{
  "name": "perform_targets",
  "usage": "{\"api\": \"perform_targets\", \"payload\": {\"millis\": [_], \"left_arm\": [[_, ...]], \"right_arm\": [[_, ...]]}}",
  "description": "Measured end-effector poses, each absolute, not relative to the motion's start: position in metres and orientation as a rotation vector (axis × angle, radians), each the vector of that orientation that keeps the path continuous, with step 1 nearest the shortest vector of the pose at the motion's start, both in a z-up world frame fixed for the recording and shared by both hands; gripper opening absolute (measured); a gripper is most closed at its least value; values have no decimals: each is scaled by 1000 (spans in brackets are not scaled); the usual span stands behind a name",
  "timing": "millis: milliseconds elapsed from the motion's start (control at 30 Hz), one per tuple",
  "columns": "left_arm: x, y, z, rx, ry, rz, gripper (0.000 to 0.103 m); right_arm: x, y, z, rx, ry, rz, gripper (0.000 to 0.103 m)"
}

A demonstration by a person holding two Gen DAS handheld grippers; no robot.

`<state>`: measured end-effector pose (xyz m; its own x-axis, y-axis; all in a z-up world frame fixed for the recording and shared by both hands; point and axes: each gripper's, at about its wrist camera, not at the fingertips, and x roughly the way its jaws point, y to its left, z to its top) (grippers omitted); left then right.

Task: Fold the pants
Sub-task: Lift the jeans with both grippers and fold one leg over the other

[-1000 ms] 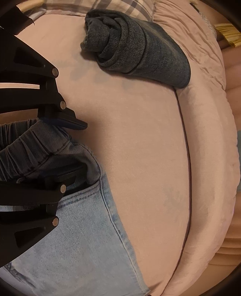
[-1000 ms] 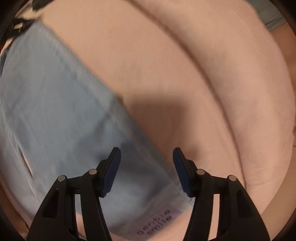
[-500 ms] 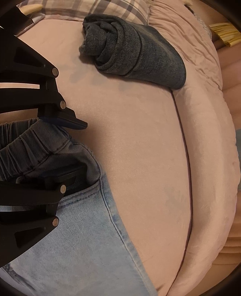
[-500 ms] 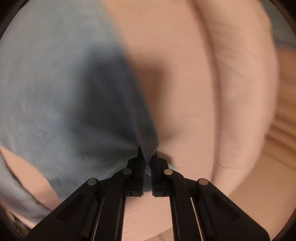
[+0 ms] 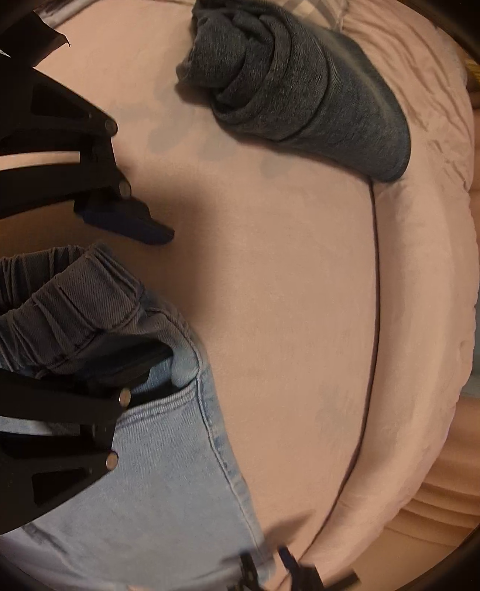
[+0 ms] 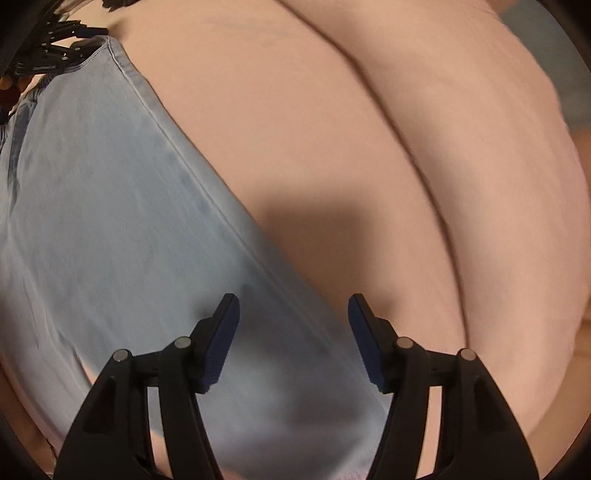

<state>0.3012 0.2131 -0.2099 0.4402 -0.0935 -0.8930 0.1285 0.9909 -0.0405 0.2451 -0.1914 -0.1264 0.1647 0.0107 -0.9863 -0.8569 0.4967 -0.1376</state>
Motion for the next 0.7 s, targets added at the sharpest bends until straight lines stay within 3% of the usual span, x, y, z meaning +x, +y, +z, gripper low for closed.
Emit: {"api": "perform_targets", "payload": {"millis": [33, 133, 200, 267, 400, 700], "left_arm": [[301, 212, -209, 29, 1112, -161, 39], [298, 202, -206, 81, 1102, -191, 25], [293, 197, -203, 114, 1078, -194, 22], [287, 195, -196, 122, 1051, -188, 20], [265, 190, -165, 156, 959, -172, 20], [181, 180, -85, 338, 604, -201, 20]], "right_arm": [[246, -189, -133, -862, 1281, 734, 60], [245, -196, -140, -817, 1344, 724, 55], [253, -192, -135, -827, 1339, 736, 16], [226, -191, -136, -962, 1283, 710, 6], [178, -190, -120, -1076, 1178, 618, 5], [63, -150, 22, -919, 787, 362, 4]]}}
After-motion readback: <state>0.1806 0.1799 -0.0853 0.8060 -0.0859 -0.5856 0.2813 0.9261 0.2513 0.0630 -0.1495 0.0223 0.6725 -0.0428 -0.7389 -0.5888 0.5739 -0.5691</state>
